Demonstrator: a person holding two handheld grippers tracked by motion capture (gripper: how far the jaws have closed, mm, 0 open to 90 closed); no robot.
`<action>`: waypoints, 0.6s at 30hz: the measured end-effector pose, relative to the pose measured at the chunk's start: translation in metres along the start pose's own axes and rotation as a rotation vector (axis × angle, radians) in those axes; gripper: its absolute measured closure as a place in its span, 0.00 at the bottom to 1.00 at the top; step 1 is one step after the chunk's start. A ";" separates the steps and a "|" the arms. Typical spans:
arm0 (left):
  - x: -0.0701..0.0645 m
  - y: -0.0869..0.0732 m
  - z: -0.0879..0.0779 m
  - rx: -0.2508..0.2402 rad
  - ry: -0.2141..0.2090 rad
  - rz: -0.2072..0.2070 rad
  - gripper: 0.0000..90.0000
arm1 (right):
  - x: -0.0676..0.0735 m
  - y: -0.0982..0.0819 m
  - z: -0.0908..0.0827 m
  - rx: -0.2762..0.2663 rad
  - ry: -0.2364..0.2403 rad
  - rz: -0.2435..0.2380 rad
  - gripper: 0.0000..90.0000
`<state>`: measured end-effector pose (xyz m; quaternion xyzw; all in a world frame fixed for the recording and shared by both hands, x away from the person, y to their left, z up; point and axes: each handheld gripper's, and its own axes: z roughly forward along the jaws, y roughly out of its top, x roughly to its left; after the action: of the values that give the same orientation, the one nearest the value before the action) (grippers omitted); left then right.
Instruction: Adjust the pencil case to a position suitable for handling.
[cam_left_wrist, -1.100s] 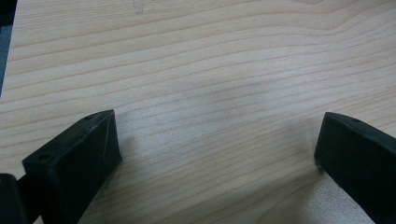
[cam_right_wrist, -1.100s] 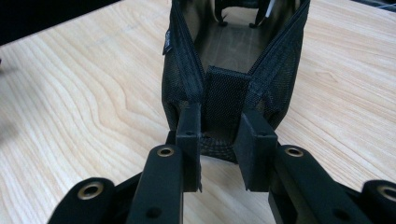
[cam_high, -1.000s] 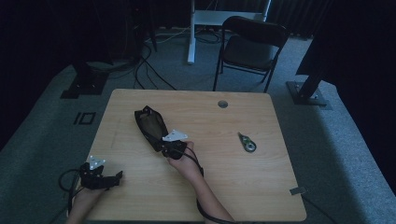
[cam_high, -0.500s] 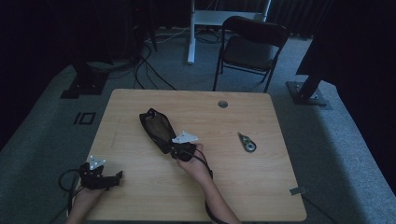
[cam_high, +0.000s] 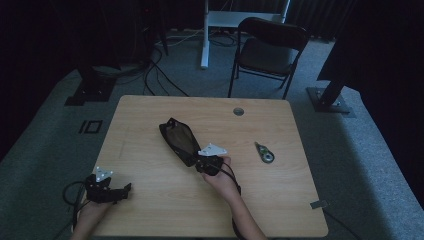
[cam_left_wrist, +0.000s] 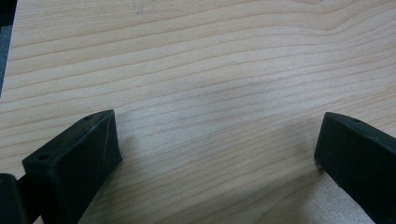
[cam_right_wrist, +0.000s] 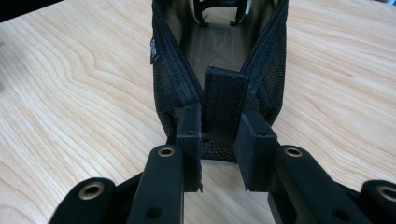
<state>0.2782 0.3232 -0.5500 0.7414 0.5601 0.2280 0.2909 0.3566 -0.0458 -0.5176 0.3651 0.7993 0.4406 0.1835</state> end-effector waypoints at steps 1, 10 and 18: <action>0.000 0.000 0.000 0.000 0.000 0.000 0.00 | -0.002 -0.002 -0.002 0.003 0.004 0.004 0.81; 0.000 0.000 0.000 0.001 0.000 0.000 0.00 | -0.019 -0.014 -0.025 0.000 -0.017 0.027 0.81; 0.000 0.000 0.000 0.000 0.000 0.000 0.00 | -0.031 -0.027 -0.039 0.003 -0.030 0.031 0.81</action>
<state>0.2781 0.3232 -0.5501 0.7413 0.5602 0.2280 0.2911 0.3417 -0.1001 -0.5195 0.3843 0.7912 0.4370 0.1879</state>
